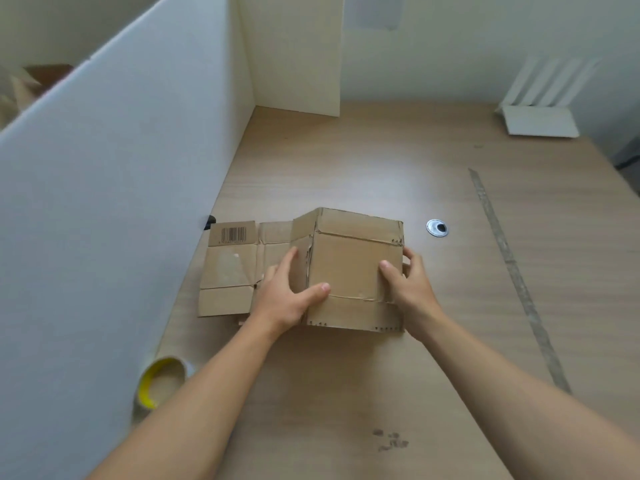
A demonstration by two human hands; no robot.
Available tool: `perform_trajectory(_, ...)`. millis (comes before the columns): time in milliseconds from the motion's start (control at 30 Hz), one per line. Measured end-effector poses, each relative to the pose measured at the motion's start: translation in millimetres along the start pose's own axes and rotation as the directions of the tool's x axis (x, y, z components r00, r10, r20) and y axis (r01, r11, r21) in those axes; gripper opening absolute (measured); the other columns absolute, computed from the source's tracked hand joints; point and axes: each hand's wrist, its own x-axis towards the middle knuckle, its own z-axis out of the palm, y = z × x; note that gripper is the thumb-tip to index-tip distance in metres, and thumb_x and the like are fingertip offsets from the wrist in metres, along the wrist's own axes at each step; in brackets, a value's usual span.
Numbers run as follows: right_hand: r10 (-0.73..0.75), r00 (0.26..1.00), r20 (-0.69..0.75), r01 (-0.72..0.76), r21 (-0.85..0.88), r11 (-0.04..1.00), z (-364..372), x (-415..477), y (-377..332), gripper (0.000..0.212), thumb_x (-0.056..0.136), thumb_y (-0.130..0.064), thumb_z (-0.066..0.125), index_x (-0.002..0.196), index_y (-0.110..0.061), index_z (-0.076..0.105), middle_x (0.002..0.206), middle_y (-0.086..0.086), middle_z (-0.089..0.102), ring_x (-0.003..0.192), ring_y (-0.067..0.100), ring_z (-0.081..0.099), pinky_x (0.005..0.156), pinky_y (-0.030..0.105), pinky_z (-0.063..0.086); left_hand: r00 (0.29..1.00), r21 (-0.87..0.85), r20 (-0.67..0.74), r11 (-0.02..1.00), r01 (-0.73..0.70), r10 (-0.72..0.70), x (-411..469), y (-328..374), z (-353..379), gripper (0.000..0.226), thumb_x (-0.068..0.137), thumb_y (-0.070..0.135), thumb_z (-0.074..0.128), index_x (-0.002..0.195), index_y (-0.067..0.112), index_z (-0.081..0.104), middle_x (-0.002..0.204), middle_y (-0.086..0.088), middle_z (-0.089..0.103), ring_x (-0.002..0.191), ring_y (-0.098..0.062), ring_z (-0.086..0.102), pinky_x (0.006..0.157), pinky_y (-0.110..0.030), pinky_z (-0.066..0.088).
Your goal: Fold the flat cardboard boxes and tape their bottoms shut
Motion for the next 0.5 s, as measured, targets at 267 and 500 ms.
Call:
perform_trajectory(267,-0.146,0.975,0.17,0.133,0.082,0.988,-80.9,-74.0,1.7,0.062,0.088,-0.033,0.073,0.132,-0.057,0.037,0.132,-0.007,0.053,0.108,0.01,0.064,0.087,0.045,0.058,0.946,-0.026,0.13,0.955,-0.297,0.297,-83.6,12.3,26.5,0.109,0.068,0.035,0.08,0.145,0.064,0.008,0.146,0.009,0.039,0.13,-0.006,0.044,0.106,-0.033,0.041)
perform_trajectory(500,-0.321,0.906,0.276,0.358,-0.093,0.929,-136.0,-128.3,42.0,0.048,0.09,-0.024,0.071,0.124,-0.054,0.054,0.134,-0.01,0.052,0.123,0.01,0.052,0.081,0.022,0.055,0.943,-0.063,0.037,0.942,-0.329,0.332,-142.2,-9.1,83.8,0.086,0.068,0.038,0.078,0.132,0.067,0.028,0.144,0.01,0.043,0.132,-0.007,0.046,0.105,-0.027,0.045)
